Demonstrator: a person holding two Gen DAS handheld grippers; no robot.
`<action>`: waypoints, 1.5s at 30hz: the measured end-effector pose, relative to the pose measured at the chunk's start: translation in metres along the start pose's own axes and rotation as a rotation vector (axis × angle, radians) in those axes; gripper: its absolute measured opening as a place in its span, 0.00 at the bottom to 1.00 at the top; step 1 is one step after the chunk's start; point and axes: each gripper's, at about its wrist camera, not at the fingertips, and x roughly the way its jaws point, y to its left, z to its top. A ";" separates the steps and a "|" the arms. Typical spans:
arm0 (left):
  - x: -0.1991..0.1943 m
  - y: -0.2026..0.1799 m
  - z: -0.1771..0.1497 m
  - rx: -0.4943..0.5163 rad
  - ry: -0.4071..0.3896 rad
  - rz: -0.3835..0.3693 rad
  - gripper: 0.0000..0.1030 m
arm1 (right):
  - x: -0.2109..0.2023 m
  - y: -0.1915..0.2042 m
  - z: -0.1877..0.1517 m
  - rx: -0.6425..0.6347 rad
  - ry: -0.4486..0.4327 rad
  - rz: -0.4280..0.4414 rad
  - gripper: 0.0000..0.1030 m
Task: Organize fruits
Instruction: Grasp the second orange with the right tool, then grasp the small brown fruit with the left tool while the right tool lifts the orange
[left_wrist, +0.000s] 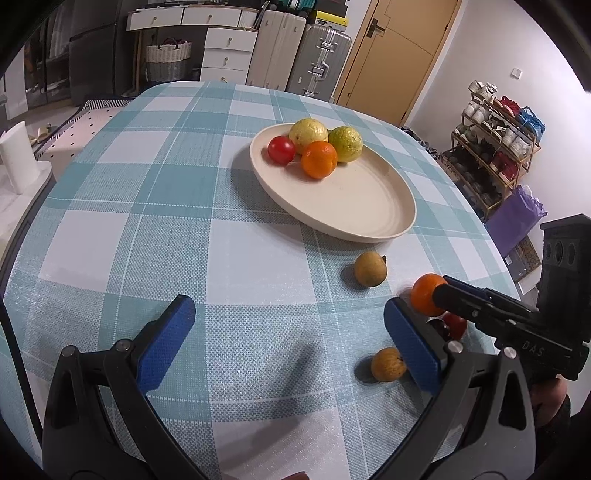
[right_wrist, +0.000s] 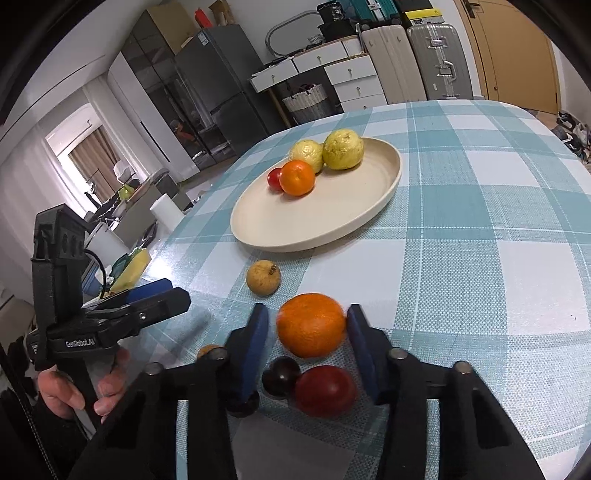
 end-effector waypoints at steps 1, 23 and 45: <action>0.000 -0.001 0.000 0.001 0.001 0.001 0.99 | 0.001 -0.001 0.000 0.005 0.001 0.004 0.38; -0.006 -0.041 -0.025 0.155 0.062 -0.061 0.99 | -0.015 -0.012 -0.001 0.051 -0.083 0.081 0.37; 0.010 -0.054 -0.034 0.174 0.177 -0.189 0.21 | -0.022 -0.012 -0.003 0.049 -0.106 0.106 0.37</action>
